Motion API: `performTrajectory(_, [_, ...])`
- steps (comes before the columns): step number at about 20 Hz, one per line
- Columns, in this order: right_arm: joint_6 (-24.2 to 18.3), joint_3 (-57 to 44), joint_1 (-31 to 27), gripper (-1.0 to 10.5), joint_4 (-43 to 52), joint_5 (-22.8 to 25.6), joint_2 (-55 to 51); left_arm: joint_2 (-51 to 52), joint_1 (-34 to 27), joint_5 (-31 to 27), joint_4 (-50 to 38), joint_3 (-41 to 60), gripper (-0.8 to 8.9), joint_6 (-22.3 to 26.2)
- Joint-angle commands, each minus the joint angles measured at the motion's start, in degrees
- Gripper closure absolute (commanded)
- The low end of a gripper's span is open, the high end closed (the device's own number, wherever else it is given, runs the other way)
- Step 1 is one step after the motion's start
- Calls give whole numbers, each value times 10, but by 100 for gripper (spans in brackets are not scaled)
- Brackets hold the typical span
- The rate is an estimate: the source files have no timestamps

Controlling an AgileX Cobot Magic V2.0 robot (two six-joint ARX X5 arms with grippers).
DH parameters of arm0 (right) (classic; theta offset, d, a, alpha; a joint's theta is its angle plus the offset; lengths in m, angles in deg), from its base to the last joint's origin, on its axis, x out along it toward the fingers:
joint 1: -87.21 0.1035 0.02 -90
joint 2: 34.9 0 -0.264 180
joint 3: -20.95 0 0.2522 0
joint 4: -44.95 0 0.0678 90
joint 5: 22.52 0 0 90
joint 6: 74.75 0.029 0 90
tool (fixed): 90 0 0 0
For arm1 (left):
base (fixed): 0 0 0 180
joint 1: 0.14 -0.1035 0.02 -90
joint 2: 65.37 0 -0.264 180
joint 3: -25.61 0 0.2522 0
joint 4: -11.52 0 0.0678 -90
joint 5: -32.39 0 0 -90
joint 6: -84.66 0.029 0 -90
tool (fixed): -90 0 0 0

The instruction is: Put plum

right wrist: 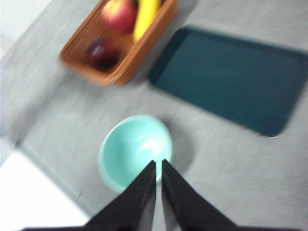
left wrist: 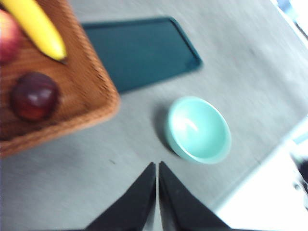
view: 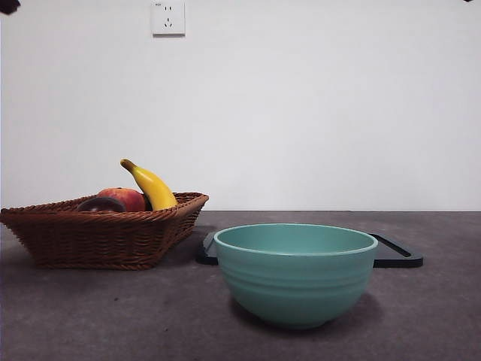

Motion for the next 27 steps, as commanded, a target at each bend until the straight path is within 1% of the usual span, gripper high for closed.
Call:
performTrajectory(1, [-26,12,28,935,-9,-2,4,-3,11,8,21,-26,805,29])
performTrajectory(4, [-36,12,57,935,-30,-2,4,-3,17,8,33,-31,805,29])
performTrajectory(8, [-40,12,64,935,-32,-2,4,-3,17,8,33,-31,803,29])
performTrajectory(10, [-40,12,64,924,-32,-2,4,-3,17,8,33,-31,739,29])
performTrajectory(11, [-38,12,64,856,-32,-1,4,-3,17,7,32,-31,665,29])
performTrajectory(13, [-26,12,64,594,-32,4,4,-3,17,7,32,-31,452,29])
performTrajectory(14, [-23,12,64,516,-32,4,4,-3,17,7,31,-31,394,29])
performTrajectory(15, [-23,12,64,478,-32,4,4,-3,17,7,30,-31,362,29])
performTrajectory(16, [-23,12,64,473,-32,4,4,-3,17,7,28,-31,345,28])
performTrajectory(21, [-24,12,64,474,-32,4,4,-4,17,-1,24,-31,345,28])
performTrajectory(27, [-23,12,64,474,-31,4,4,-32,19,-70,-22,-32,347,12])
